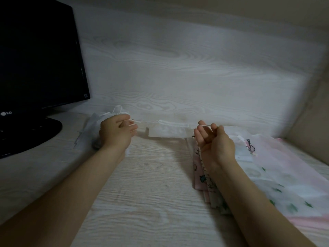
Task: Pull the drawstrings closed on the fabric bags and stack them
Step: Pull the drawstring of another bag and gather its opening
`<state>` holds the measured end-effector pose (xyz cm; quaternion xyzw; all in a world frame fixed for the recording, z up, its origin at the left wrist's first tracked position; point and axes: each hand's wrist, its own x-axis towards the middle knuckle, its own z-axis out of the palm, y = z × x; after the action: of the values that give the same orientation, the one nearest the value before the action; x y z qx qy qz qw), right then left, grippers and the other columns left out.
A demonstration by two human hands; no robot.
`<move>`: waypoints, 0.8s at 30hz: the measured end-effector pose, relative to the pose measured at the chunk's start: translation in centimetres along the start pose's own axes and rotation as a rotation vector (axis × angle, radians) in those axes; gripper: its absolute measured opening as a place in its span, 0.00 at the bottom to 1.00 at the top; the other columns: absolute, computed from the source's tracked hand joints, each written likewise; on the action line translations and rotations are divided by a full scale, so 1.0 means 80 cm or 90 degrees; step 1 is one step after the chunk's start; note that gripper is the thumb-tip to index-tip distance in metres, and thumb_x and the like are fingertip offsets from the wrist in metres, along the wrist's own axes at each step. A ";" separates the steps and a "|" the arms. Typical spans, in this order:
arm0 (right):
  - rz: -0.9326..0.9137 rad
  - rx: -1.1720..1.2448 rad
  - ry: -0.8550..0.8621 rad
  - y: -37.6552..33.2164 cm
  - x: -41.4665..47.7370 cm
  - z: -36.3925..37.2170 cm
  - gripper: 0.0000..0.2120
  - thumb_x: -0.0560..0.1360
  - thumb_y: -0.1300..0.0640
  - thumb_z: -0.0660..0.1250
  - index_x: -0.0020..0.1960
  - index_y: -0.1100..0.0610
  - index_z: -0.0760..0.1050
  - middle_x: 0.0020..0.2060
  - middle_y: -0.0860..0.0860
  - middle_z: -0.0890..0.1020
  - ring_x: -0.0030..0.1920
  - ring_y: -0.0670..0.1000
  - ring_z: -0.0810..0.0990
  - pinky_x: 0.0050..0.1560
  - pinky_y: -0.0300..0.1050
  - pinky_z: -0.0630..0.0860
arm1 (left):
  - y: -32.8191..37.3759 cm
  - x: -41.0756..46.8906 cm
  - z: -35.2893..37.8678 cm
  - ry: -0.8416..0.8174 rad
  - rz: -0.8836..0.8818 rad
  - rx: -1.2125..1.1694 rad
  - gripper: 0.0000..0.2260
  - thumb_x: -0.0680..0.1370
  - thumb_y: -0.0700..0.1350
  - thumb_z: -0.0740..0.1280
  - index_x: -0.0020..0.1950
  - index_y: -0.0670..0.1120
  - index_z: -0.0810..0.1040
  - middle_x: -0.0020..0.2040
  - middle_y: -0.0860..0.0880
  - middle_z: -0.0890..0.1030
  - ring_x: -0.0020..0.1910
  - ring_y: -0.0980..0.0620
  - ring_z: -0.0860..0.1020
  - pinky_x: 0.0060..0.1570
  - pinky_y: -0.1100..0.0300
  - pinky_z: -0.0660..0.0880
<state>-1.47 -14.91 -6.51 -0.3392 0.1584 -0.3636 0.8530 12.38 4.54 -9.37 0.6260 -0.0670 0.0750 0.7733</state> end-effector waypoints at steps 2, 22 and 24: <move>0.017 0.031 0.010 -0.001 0.000 0.001 0.14 0.89 0.54 0.50 0.50 0.58 0.69 0.49 0.66 0.84 0.35 0.54 0.88 0.32 0.45 0.83 | 0.001 0.001 0.001 -0.002 -0.033 -0.057 0.11 0.83 0.29 0.65 0.63 0.36 0.80 0.56 0.39 0.84 0.53 0.43 0.86 0.57 0.52 0.83; -0.097 -0.266 0.083 0.017 0.007 0.004 0.14 0.86 0.54 0.56 0.45 0.58 0.73 0.28 0.51 0.73 0.27 0.48 0.71 0.33 0.44 0.71 | 0.003 -0.004 0.009 -0.009 0.244 0.342 0.12 0.82 0.34 0.58 0.50 0.44 0.80 0.37 0.52 0.78 0.39 0.48 0.75 0.40 0.57 0.65; -0.119 -0.308 0.103 0.022 0.011 0.002 0.15 0.86 0.53 0.55 0.45 0.56 0.73 0.35 0.54 0.76 0.32 0.51 0.75 0.41 0.50 0.76 | 0.000 -0.008 0.008 -0.002 0.291 0.419 0.11 0.82 0.33 0.58 0.50 0.43 0.79 0.41 0.49 0.79 0.43 0.47 0.76 0.44 0.59 0.66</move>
<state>0.14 -14.59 -7.65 -0.5165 0.2762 -0.4180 0.6944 11.77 3.87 -9.38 0.8093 -0.1779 0.2618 0.4949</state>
